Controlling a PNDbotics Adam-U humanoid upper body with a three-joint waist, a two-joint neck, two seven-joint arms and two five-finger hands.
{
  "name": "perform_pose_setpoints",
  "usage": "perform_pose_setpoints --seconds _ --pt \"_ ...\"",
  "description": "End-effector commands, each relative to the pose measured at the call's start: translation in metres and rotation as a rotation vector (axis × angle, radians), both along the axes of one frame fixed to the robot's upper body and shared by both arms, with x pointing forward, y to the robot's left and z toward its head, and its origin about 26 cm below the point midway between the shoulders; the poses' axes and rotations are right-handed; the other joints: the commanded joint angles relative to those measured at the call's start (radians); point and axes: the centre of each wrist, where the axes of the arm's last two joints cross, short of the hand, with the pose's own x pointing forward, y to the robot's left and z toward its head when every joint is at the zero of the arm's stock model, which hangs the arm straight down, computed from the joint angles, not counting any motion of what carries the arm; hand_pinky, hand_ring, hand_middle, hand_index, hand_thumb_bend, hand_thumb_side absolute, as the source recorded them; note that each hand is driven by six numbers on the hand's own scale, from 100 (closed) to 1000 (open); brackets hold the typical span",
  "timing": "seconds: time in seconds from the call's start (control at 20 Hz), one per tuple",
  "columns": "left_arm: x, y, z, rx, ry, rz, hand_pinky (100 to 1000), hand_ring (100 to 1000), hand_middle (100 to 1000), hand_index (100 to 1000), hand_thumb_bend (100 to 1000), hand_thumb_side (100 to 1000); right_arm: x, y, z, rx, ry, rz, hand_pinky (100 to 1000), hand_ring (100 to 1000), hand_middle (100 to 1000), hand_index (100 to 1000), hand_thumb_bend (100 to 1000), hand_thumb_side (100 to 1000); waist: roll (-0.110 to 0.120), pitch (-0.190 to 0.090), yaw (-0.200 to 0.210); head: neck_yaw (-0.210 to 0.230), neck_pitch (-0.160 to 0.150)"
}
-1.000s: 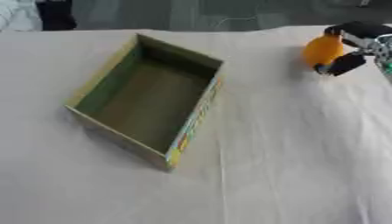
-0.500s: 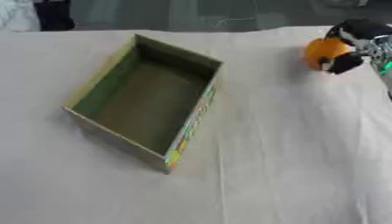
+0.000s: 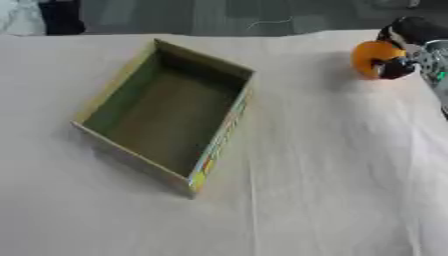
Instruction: Pick up objects on the table and place them in the box.
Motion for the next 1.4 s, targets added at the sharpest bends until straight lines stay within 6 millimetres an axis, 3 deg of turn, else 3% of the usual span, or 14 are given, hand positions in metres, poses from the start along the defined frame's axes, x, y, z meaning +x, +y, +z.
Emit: perform_pose_setpoints --seconds 0.05,0.35,0.75,0.9,1.15,1.2,1.25,1.4 --pt "-0.004 0.001 0.008 0.012 -0.035 -0.001 798 764 748 903 100 945 -0.004 -0.001 0.018 -0.002 -0.066 -0.001 709 775 467 480 100 100 -0.003 -0.034 0.001 0.001 0.007" --pt "-0.004 0.001 0.008 0.006 -0.038 -0.004 797 764 748 903 100 951 -0.006 0.004 0.025 0.021 -0.13 0.017 681 746 429 422 100 100 -0.005 -0.043 -0.002 0.005 0.016" --pt "-0.004 0.002 0.008 0.009 -0.038 -0.003 795 767 749 903 100 945 -0.015 0.015 0.041 0.059 -0.222 0.054 645 704 378 327 100 256 -0.008 -0.066 -0.007 0.013 0.03" --pt "-0.004 0.002 0.008 0.011 -0.036 -0.003 795 768 749 902 100 944 -0.022 0.023 0.05 0.067 -0.253 0.095 637 695 367 311 100 256 -0.009 -0.075 -0.009 0.02 0.038" --pt "-0.004 0.002 0.008 0.015 -0.034 -0.004 795 769 749 902 100 941 -0.041 0.047 0.07 0.056 -0.289 0.213 640 696 364 306 100 253 -0.014 -0.092 -0.011 0.036 0.05" --pt "-0.004 0.002 0.008 0.016 -0.034 -0.004 795 770 749 902 100 940 -0.046 0.054 0.074 0.05 -0.288 0.241 641 698 365 305 100 313 -0.015 -0.096 -0.011 0.038 0.052" --pt "-0.004 0.002 0.008 0.017 -0.033 -0.005 795 770 749 902 100 939 -0.051 0.061 0.077 0.044 -0.286 0.268 641 699 365 306 100 252 -0.017 -0.1 -0.011 0.039 0.054" --pt "-0.004 0.001 0.008 0.019 -0.034 -0.01 795 771 750 902 100 936 -0.063 0.084 0.083 0.028 -0.264 0.347 641 701 365 303 100 252 -0.021 -0.111 -0.01 0.038 0.061"
